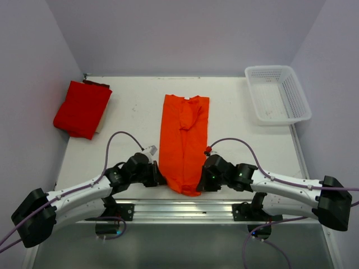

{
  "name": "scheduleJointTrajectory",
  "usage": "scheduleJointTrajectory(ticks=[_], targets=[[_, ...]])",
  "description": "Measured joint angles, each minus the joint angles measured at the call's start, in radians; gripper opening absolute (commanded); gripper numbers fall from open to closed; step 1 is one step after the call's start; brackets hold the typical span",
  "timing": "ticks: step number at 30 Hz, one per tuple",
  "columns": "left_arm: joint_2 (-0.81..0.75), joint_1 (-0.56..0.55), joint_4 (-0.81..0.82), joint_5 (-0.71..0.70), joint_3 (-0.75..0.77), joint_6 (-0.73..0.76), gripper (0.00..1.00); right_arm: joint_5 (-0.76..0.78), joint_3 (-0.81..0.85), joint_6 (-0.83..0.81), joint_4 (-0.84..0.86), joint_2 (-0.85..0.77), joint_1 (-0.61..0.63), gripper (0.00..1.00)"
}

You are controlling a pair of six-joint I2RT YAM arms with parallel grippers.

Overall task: Fold and stack the t-shirts
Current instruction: Fold the tshirt

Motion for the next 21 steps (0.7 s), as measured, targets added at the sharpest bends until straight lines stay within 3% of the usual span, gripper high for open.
scheduleJointTrajectory(ticks=[11,21], targets=[[0.019,0.000,-0.032,-0.058,0.106,0.074,0.00,0.164,0.137,-0.108,-0.094,0.032,-0.001,0.01],[0.105,-0.001,-0.046,-0.234,0.173,0.163,0.00,0.310,0.204,-0.190,-0.131,0.117,-0.064,0.00]])
